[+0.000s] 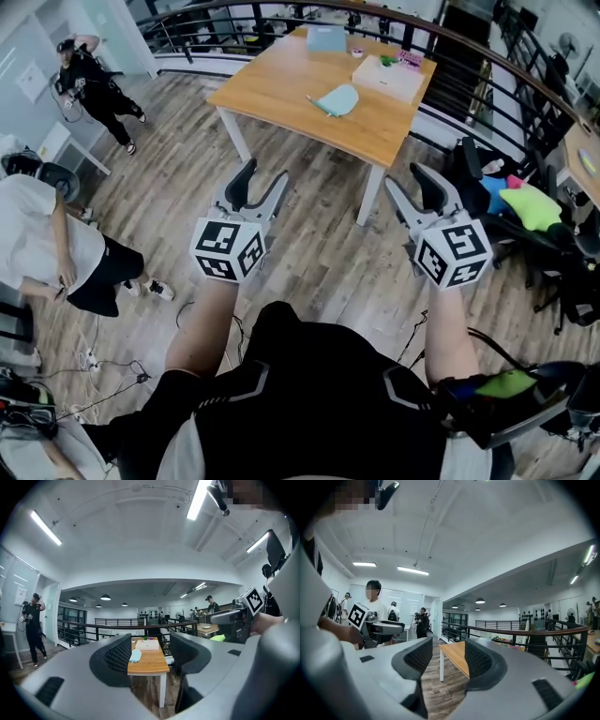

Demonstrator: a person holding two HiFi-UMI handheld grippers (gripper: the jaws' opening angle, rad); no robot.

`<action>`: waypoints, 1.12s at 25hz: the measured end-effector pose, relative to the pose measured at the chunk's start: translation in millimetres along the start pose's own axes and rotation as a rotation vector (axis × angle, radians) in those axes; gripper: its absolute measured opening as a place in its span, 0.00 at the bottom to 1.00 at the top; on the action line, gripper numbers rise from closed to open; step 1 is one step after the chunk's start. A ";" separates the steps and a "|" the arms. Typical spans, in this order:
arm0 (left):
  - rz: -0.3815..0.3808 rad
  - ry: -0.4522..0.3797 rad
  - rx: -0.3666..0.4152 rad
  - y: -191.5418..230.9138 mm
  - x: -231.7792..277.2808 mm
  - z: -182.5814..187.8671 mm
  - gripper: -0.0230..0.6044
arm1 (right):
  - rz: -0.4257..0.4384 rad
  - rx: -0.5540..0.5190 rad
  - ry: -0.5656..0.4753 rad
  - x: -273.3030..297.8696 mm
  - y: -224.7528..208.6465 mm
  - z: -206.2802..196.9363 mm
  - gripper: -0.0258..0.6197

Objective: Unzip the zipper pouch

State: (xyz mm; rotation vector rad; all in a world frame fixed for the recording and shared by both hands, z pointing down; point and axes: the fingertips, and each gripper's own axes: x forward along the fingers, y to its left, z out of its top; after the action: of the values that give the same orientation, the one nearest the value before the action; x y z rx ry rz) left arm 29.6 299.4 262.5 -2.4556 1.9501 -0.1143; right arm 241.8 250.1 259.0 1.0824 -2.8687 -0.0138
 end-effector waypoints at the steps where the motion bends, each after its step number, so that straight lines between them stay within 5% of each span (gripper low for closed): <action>1: 0.003 0.000 0.004 1.1 2.4 -0.9 0.45 | 0.004 0.007 0.004 4.5 -2.4 -2.7 0.39; 28: -0.077 0.002 0.000 224.3 162.3 -15.8 0.45 | -0.004 -0.014 0.098 274.6 -21.8 2.4 0.39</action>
State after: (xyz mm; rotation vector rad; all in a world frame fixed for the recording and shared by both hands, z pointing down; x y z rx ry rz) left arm -153.0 91.1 276.3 -2.5318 1.8567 -0.1179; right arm 50.5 52.5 274.3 1.0549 -2.7753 0.0181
